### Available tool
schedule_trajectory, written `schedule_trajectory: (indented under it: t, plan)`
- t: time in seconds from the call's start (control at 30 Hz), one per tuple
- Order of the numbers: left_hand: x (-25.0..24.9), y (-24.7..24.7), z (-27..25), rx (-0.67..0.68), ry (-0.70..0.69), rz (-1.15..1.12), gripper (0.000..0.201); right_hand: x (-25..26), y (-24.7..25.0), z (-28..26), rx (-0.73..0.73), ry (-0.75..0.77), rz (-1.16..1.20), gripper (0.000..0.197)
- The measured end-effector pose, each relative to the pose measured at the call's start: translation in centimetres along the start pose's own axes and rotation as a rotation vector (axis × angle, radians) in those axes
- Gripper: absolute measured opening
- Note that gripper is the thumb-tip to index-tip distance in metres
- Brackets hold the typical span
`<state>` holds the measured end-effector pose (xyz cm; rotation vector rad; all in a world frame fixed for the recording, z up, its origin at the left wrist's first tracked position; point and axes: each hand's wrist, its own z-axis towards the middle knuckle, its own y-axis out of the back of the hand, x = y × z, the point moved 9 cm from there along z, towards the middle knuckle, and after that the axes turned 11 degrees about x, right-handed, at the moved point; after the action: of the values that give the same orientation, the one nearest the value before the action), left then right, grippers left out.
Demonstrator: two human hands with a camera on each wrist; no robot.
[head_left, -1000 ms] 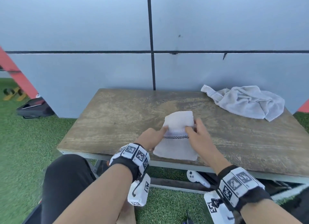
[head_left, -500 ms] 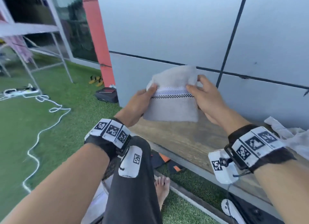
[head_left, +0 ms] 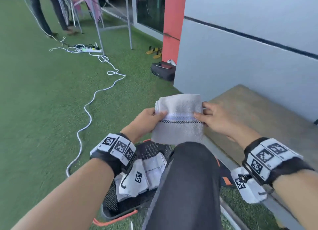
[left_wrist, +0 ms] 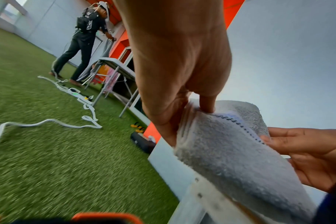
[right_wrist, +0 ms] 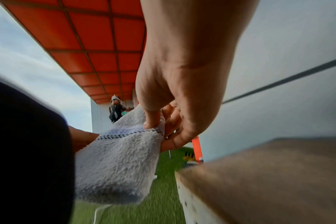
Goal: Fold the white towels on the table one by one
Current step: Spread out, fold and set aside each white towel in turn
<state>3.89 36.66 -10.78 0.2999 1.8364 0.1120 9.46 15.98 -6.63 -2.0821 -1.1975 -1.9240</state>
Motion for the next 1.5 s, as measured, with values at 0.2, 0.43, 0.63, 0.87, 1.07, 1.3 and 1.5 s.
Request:
schedule_trajectory:
  t: [0.2, 0.43, 0.63, 0.87, 1.07, 1.3, 1.5]
  plan:
    - [15.7, -0.5, 3.2, 0.005, 0.327, 0.0, 0.07, -11.3, -8.6, 6.3, 0.227, -0.149, -0.116, 0.023]
    - [28.7, -3.8, 4.4, 0.001, 0.647, 0.041, 0.029, -17.9, -17.1, 10.6, 0.308, -0.108, -0.462, 0.036]
    - [32.7, -4.3, 6.5, -0.034, 0.71, 0.062, 0.027, -18.8, -21.2, 12.5, 0.399, 0.029, -0.803, 0.032]
    - [35.8, -4.0, 7.1, -0.058, 0.831, 0.15, 0.015, -20.6, -23.7, 13.6, 0.501, -0.095, -0.981, 0.042]
    - [36.7, -4.0, 6.3, -0.063, 0.87, 0.232, 0.029, -21.3, -24.3, 13.0, 0.63, -0.12, -0.996, 0.048]
    - [34.9, -2.9, 7.6, -0.173, 0.749, 0.311, 0.058, -21.5, -25.2, 12.2, 0.667, -0.063, -1.006, 0.043]
    - [36.3, -1.6, 9.5, -0.138, 0.756, 0.389, 0.028, -23.4, -27.1, 11.8, 0.694, -0.018, -1.219, 0.048]
